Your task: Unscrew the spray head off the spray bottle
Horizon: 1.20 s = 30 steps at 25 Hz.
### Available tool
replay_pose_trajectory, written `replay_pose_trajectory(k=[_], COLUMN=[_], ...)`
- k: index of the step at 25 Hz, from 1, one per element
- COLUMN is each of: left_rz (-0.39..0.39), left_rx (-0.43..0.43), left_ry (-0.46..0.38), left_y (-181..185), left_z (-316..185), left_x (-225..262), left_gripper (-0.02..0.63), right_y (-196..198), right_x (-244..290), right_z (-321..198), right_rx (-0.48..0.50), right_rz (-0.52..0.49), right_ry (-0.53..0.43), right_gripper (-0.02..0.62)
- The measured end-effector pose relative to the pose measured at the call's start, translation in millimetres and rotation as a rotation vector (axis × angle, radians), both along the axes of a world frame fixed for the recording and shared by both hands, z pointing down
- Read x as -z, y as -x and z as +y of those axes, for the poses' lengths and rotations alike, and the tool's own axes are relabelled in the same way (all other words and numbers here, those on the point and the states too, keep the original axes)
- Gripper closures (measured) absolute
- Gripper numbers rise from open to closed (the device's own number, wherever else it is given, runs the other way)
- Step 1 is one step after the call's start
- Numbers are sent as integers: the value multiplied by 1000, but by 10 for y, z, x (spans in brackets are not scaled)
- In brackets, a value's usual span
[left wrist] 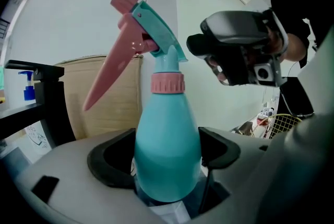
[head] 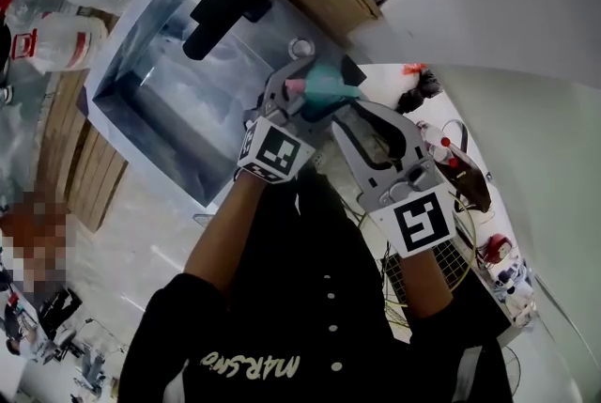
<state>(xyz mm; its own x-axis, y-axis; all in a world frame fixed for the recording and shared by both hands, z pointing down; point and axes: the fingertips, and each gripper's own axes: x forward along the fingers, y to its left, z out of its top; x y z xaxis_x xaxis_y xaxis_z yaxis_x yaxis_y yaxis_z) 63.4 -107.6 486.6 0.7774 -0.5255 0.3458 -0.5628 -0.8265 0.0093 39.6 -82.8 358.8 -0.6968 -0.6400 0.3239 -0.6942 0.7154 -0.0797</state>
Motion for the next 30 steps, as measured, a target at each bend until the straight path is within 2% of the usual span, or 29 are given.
replay_pose_trajectory(k=[3,8,18,23,30], left_rz=[-8,-8,-12,-14,-7], left_rx=[25,57,58,57,70], left_ry=[-6,-8,-7,-6,-7], left_y=[-8,6,-8,-16,-23], left_z=[-7,-11,13,26,13], left_x=[-10,-17,-22,-36,-8], left_gripper=[221,221,221,221,221], right_y=[2,16,250,278,170], right_x=[-134,-170,-170,-187,-178], right_z=[5,-74,-35,-101,-127], right_rx=[-75,-142,-24,-74,-135], right_rz=[-12,-41,-37,-13,-7], right_ry=[55,68,11,-34,-61], right_gripper=[469,447,247,257,383])
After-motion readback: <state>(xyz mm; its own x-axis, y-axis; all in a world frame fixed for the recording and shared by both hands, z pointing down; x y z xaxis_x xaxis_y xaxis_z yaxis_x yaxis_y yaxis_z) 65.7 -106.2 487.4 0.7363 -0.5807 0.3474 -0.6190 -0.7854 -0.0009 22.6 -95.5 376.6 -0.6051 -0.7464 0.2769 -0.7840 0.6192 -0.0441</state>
